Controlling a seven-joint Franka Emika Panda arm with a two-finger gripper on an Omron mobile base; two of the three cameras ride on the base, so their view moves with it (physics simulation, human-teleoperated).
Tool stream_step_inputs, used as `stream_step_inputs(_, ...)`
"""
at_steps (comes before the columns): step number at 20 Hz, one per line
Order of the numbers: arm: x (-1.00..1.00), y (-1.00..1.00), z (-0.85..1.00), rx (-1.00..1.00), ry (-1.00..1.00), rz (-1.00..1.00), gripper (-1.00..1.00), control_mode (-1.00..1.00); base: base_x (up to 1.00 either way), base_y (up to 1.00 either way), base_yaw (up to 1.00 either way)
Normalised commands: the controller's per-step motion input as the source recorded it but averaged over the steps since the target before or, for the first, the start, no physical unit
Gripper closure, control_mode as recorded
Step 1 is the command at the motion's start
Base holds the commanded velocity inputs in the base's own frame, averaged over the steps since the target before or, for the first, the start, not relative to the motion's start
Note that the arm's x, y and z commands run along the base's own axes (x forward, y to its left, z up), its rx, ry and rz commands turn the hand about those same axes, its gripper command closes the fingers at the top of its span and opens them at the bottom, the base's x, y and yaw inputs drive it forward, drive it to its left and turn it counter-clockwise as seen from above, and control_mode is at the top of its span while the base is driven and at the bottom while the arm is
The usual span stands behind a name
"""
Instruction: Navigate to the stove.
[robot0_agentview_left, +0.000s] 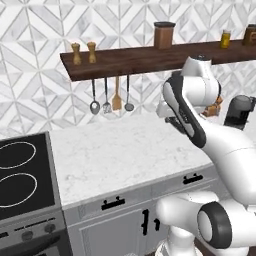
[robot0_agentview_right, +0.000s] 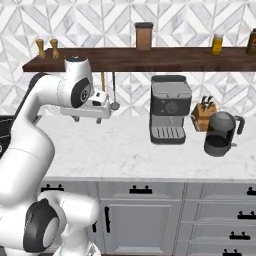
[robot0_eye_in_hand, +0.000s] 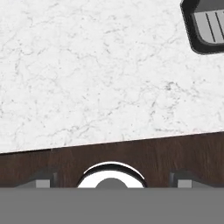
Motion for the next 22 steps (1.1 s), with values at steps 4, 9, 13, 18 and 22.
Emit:
stream_step_inputs(4,0.0,0.0,0.0,0.0,0.0,0.0,-1.0,1.0,-0.3,0.38,0.01)
stream_step_inputs(9,0.0,0.0,0.0,0.0,0.0,0.0,-1.0,1.0,-0.06,1.0,0.0)
stream_step_inputs(13,0.0,0.0,0.0,0.0,0.0,0.0,-1.0,1.0,-0.28,1.0,0.01)
stream_step_inputs(18,0.0,0.0,0.0,0.0,0.0,0.0,-1.0,1.0,-0.28,1.0,0.03)
stream_step_inputs(22,0.0,0.0,0.0,0.0,0.0,0.0,-1.0,1.0,-0.19,1.0,0.04)
